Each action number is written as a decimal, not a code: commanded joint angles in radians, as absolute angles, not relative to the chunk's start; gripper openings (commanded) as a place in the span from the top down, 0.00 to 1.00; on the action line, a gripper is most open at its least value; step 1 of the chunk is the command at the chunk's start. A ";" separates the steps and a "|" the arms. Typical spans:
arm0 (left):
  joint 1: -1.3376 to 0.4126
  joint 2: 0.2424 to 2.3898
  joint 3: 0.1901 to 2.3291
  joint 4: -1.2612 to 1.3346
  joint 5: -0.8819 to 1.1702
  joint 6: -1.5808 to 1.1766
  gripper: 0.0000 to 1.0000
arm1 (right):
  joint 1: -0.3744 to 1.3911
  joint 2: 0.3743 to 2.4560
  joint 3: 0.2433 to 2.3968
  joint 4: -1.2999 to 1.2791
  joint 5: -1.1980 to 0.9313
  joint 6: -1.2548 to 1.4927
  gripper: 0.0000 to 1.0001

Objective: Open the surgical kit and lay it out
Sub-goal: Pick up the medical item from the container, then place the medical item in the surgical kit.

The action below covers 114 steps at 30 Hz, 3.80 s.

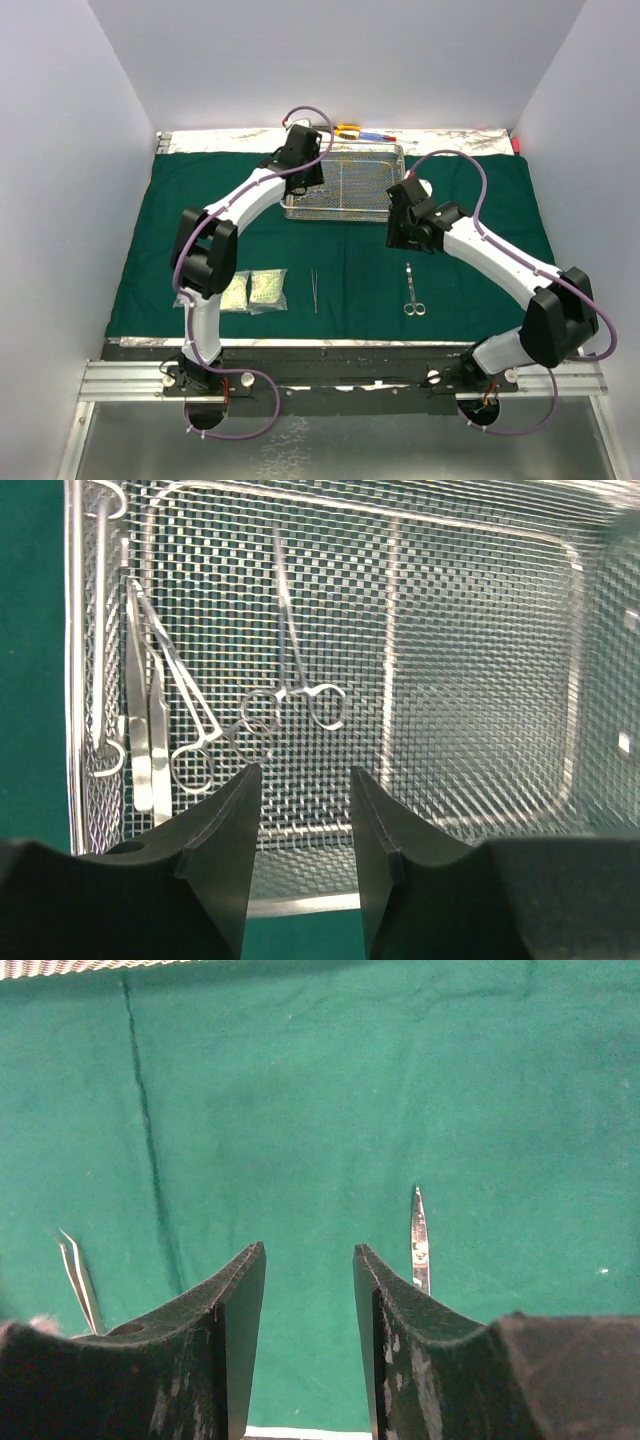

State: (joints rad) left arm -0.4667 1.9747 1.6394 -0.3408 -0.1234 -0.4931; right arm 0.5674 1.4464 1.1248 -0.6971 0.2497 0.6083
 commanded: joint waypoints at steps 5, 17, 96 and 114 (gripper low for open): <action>-0.543 2.199 1.900 -0.585 -0.544 -0.504 0.57 | 0.562 1.505 1.151 -0.648 0.286 0.551 0.56; -0.552 2.331 1.961 -0.640 -0.727 -0.400 0.67 | 0.528 1.591 1.184 -0.649 0.247 0.517 0.60; -0.490 1.560 1.616 -0.209 0.731 -0.632 1.00 | 0.486 1.018 0.960 0.140 -0.231 0.923 0.34; -0.489 1.545 1.545 0.454 0.762 -1.269 1.00 | 0.485 1.065 1.037 0.335 -0.422 0.860 0.38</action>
